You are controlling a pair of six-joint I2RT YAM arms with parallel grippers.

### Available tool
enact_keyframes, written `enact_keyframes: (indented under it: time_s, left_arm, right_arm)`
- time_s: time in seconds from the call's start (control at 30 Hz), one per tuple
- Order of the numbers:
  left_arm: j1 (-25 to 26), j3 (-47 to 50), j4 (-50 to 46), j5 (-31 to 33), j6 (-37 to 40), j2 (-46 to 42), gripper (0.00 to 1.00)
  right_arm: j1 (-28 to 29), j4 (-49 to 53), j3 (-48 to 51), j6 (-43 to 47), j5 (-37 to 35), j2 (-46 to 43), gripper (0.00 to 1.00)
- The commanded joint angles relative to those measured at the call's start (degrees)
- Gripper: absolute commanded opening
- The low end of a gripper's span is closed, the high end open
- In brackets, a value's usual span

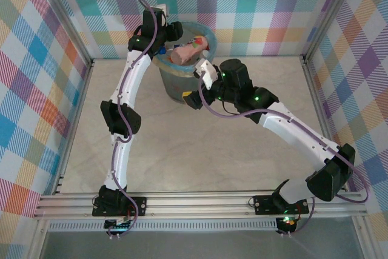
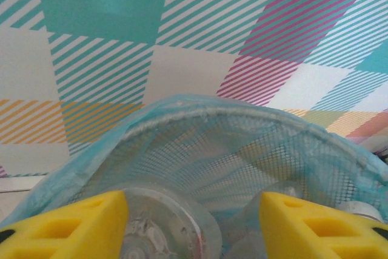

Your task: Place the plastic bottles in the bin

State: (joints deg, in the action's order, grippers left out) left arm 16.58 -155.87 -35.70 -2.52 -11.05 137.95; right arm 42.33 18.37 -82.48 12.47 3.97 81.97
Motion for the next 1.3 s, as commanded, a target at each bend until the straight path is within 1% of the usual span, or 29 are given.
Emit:
enact_keyframes:
  time_s: [0.0, 0.07, 0.17, 0.33, 0.43, 0.5, 0.57, 0.6, 0.63, 0.7, 0.77, 0.83, 0.87, 0.93, 1.03, 1.13, 1.2, 1.27]
  left_arm:
    - [0.74, -1.54, -5.19, -2.47, -1.64, 0.2, 0.68]
    - [0.74, -1.71, -3.38, -1.92, -2.17, -2.69, 0.77]
    - [0.74, -1.69, -1.21, -0.8, -2.31, -7.29, 0.85]
    - [0.74, -1.63, -0.61, 1.3, -1.29, -14.53, 0.9]
    - [0.74, -0.72, -3.08, 3.94, 0.17, -18.92, 0.9]
    - [0.74, 3.25, -3.93, 6.52, 1.34, -23.06, 0.9]
    - [0.74, 13.29, -1.55, 10.12, 3.1, -30.13, 0.9]
    - [0.74, 20.73, 0.96, 12.38, 3.71, -33.57, 0.91]
    - [0.74, 28.99, 5.12, 15.06, 4.45, -38.91, 0.91]
    - [0.65, 47.11, 14.89, 19.33, 6.29, -48.29, 0.91]
    - [0.15, 63.19, 23.87, 23.93, 7.08, -58.29, 0.92]
    - [-0.6, 74.91, 26.83, 27.29, 7.31, -65.69, 0.93]
    - [-0.88, 80.89, 27.86, 29.21, 7.72, -68.91, 0.93]
    - [-1.26, 91.19, 29.6, 32.58, 8.06, -73.56, 0.94]
    - [-2.2, 105.45, 34.39, 35.83, 7.39, -77.41, 0.95]
    - [-3.18, 117.75, 42.88, 37.67, 5.09, -77.74, 0.96]
    - [-4.02, 123.73, 48.07, 37.62, 4.01, -76.37, 0.97]
    - [-4.81, 128.22, 53.34, 36.23, 5.89, -74.1, 0.97]
  right_arm:
    - [-0.23, 0.91, -2.36, -1.11, 1.21, -0.02, 0.97]
    - [-0.23, 0.91, -2.65, -1.3, 1.15, -0.3, 0.97]
    - [-0.23, 0.91, -3.15, -1.66, 0.87, -0.74, 0.97]
    - [-0.25, 0.6, -3.57, -2.52, -0.09, -1.46, 0.97]
    - [-0.31, 1.09, -5.27, -3.39, -4.06, -1.01, 0.98]
    - [-1.05, 2.15, -7.2, -3.86, -8.53, -0.26, 0.98]
    - [-3.48, 3.39, -8.61, -4.69, -13.23, 0.38, 0.98]
    - [-4.87, 3.51, -8.6, -5.17, -15.15, 0.23, 0.98]
    - [-7.19, 3.37, -7.9, -6.23, -16.83, -0.41, 0.98]
    - [-12.92, 2.12, -4.92, -10.82, -17.34, -2.7, 0.99]
    - [-19.95, -1.56, 1.54, -15.06, -17.11, -5.98, 1.0]
    - [-25.7, -6.21, 9.25, -17.83, -17.32, -8.92, 1.0]
    - [-28.0, -9.04, 14.06, -17.71, -17.37, -10.23, 1.0]
    - [-30.05, -17.09, 23.75, -14.3, -18.98, -12.01, 1.0]
    - [-30.64, -28.02, 36.19, -11.09, -22.99, -12.5, 1.0]
    - [-31.15, -38.17, 45.67, -12.45, -23.13, -10.08, 1.0]
    - [-31.24, -42.15, 48.9, -13.49, -23.08, -7.9, 1.0]
    - [-31.25, -44.81, 50.75, -13.92, -22.91, -5.33, 1.0]
